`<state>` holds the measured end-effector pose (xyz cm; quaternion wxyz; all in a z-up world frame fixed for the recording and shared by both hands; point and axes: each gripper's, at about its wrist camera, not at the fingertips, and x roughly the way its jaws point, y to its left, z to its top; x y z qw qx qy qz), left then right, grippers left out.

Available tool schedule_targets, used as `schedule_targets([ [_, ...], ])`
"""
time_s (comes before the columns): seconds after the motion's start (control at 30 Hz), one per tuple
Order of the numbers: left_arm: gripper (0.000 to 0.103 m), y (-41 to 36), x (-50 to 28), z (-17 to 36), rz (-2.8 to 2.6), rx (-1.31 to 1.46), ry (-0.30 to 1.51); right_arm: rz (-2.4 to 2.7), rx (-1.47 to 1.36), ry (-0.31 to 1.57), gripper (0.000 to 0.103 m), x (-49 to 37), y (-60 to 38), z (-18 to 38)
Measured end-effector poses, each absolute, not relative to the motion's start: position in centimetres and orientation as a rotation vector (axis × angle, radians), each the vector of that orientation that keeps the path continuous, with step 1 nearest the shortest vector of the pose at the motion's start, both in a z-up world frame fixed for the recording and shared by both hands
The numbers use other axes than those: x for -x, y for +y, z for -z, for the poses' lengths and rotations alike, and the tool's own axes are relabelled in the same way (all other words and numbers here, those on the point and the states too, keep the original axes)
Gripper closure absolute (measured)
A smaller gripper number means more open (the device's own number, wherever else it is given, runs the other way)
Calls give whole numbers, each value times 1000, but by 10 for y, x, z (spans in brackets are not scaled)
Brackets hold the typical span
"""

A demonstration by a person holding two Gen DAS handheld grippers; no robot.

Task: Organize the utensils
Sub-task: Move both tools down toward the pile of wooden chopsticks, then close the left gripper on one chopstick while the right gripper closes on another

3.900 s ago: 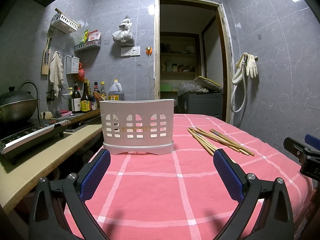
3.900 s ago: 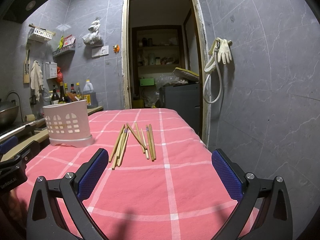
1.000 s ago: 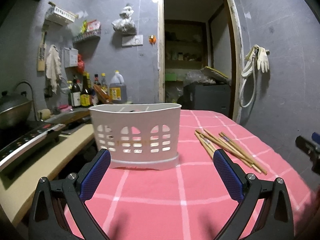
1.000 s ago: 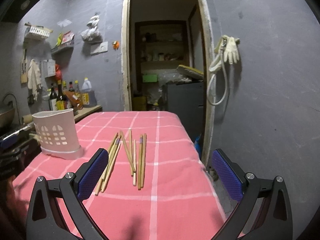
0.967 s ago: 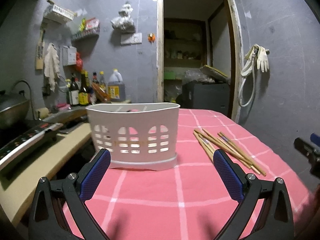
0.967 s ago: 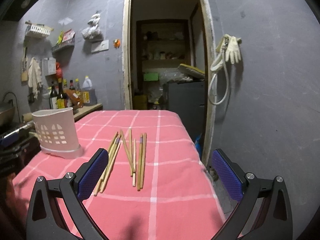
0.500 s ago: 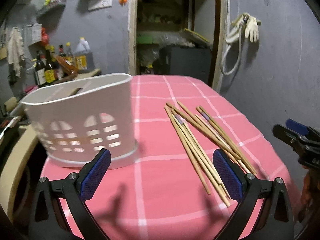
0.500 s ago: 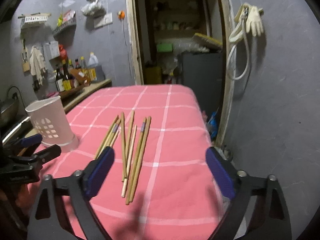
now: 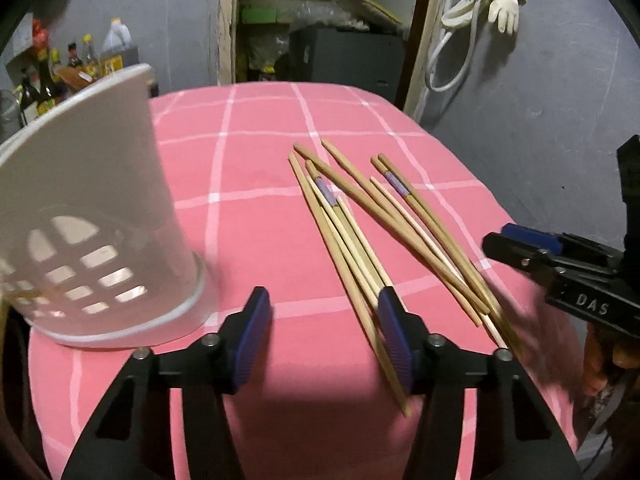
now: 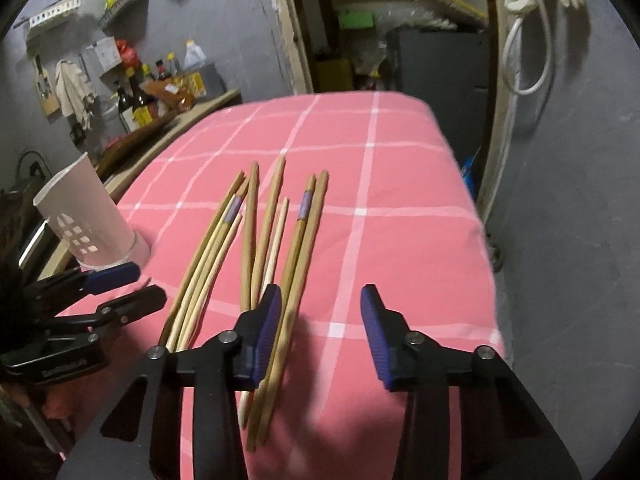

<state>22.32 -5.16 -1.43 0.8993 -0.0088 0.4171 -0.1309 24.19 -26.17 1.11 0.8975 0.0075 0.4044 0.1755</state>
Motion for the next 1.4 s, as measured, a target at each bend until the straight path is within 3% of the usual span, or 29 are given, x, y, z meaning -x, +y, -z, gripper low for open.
schedule_targets([
  [0.17, 66, -54, -234, 19, 277, 28, 910, -384, -8, 895, 75, -254, -257, -2],
  [0.53, 83, -54, -245, 19, 268, 37, 940, -401, 13, 932, 77, -273, -245, 2],
  [0.7, 83, -54, -248, 18, 257, 39, 951, -387, 23, 942, 86, -279, -241, 3],
  [1.4, 83, -61, -257, 21, 246, 31, 955, -392, -20, 959, 86, -285, -249, 1],
])
